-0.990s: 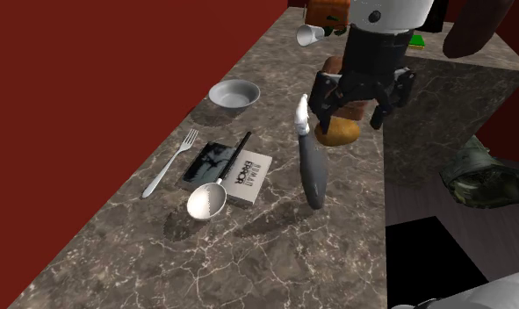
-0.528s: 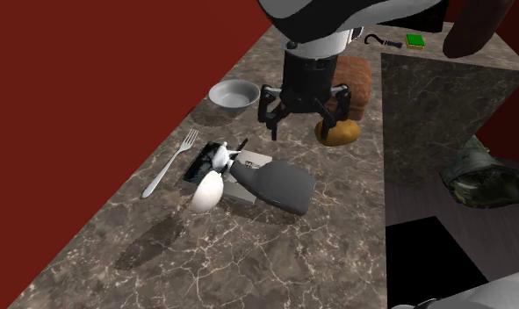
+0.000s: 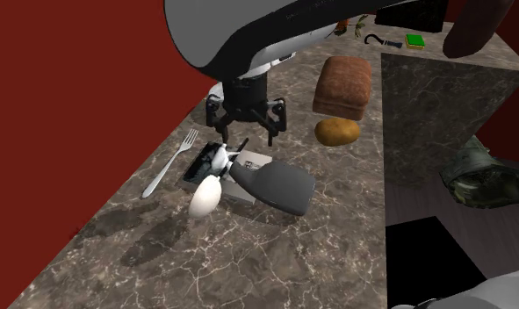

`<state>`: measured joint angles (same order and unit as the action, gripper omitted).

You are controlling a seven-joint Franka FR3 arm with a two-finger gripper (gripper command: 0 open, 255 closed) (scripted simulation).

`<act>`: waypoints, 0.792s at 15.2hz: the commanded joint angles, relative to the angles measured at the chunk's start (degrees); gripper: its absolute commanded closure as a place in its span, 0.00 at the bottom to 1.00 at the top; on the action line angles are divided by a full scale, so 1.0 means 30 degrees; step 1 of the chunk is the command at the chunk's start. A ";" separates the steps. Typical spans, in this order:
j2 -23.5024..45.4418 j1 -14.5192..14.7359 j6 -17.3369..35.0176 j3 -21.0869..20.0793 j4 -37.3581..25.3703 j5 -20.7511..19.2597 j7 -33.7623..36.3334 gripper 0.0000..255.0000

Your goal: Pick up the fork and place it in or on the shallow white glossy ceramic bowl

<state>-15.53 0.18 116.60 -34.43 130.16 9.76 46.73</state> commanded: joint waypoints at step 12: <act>1.1836 0.2062 0.1212 -0.1480 -0.8715 -0.8996 1.1315 0.00</act>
<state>16.84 4.74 120.62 -39.46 106.88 -14.78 77.95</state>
